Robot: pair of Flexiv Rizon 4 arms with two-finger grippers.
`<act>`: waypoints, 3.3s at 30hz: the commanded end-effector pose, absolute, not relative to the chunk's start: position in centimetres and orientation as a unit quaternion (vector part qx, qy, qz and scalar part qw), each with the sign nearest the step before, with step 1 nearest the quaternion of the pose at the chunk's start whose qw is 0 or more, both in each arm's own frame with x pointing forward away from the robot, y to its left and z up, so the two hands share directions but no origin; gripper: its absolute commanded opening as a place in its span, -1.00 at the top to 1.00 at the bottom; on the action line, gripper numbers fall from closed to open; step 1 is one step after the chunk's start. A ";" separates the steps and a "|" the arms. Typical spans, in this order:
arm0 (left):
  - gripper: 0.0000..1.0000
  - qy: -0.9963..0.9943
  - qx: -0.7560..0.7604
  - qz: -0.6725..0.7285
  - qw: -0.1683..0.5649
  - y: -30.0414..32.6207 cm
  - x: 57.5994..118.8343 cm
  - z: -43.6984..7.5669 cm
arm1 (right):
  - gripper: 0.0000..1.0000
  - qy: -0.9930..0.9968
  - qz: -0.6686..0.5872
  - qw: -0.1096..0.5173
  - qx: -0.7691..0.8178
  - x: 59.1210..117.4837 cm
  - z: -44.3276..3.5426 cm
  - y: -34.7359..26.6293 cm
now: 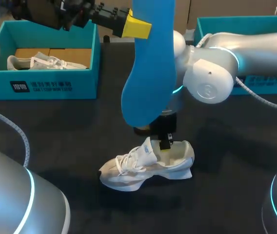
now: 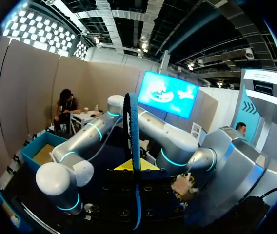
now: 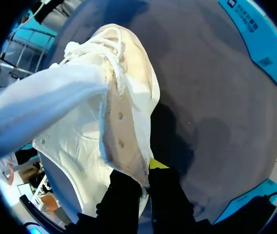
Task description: Take the shoe out of the shoebox, open the shoe tongue, remove and reinsert the insole, then place the shoe into the shoebox
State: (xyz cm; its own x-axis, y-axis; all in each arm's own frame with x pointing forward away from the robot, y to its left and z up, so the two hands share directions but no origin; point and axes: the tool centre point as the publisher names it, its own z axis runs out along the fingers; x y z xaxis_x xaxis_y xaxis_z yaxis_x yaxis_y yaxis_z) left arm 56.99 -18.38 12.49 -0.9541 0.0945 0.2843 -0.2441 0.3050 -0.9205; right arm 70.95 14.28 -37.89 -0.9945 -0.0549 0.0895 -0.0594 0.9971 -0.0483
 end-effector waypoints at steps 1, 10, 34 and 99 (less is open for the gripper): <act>1.00 -0.795 0.047 0.587 0.144 -18.6 57.1 12.5 | 1.00 -0.998 0.029 0.061 0.009 71.2 -36.4 14.0; 1.00 -0.795 0.047 0.587 0.144 -18.6 57.1 12.5 | 1.00 -0.991 -0.013 0.091 -0.102 70.7 -33.9 13.2; 1.00 -0.795 0.047 0.587 0.144 -18.6 57.1 12.5 | 1.00 -0.935 -0.112 0.078 -0.328 69.4 -31.8 14.2; 1.00 -0.795 0.047 0.587 0.144 -18.6 57.1 12.5 | -1.00 -0.729 -0.139 0.120 -0.659 69.5 -37.8 14.4</act>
